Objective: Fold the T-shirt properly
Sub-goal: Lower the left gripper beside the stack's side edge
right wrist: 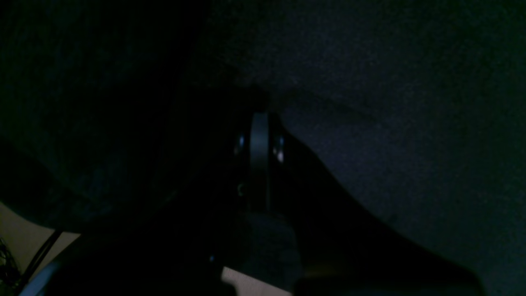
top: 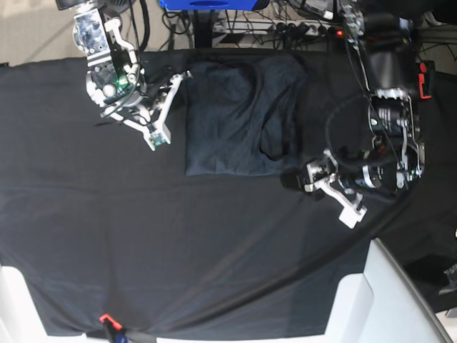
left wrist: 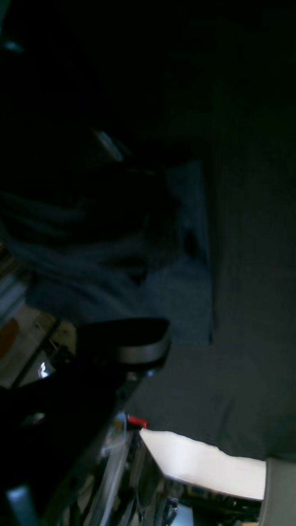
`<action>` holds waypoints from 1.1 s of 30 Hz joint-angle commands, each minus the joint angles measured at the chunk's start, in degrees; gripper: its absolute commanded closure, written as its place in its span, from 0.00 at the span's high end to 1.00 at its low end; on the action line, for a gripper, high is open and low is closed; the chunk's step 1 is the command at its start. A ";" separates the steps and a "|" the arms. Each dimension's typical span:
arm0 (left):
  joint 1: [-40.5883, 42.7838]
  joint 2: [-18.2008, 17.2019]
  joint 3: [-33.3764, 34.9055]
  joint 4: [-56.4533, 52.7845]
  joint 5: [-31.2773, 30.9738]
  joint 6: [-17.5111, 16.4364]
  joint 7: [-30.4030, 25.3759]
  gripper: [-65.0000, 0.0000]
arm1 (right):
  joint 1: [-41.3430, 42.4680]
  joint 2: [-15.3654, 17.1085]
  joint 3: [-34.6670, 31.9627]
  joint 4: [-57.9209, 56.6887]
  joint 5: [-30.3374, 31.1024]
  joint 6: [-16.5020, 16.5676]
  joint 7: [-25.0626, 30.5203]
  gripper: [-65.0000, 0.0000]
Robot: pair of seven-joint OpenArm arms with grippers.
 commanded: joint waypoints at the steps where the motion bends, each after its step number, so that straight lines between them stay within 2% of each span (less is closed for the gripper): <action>1: -1.56 -0.89 0.97 -0.22 -0.99 0.12 0.21 0.63 | -0.11 0.02 -0.02 -0.11 -0.04 0.47 -1.09 0.00; 10: -6.22 -4.32 10.28 -5.93 -0.99 0.12 -1.19 0.63 | 0.60 -0.15 -0.02 -0.11 -0.04 0.47 -1.18 0.00; 14: -7.10 -4.85 10.64 -8.92 -0.99 0.12 -3.04 0.63 | 0.60 -0.15 -0.02 -0.11 -0.04 0.47 -1.18 0.00; 27: -6.75 -4.58 10.72 -9.01 -0.99 0.03 -3.22 0.63 | 1.30 -0.15 0.06 -0.11 -0.13 0.47 -1.18 0.00; 31: -6.48 -3.97 10.99 -9.36 -0.99 -0.06 -6.12 0.63 | 1.30 -0.15 0.06 -0.11 -0.13 0.47 -1.18 0.00; 33: -6.48 -3.88 13.63 -9.36 -0.99 -0.06 -7.35 0.63 | 1.30 -0.15 0.06 -0.11 -0.13 0.47 -1.18 0.00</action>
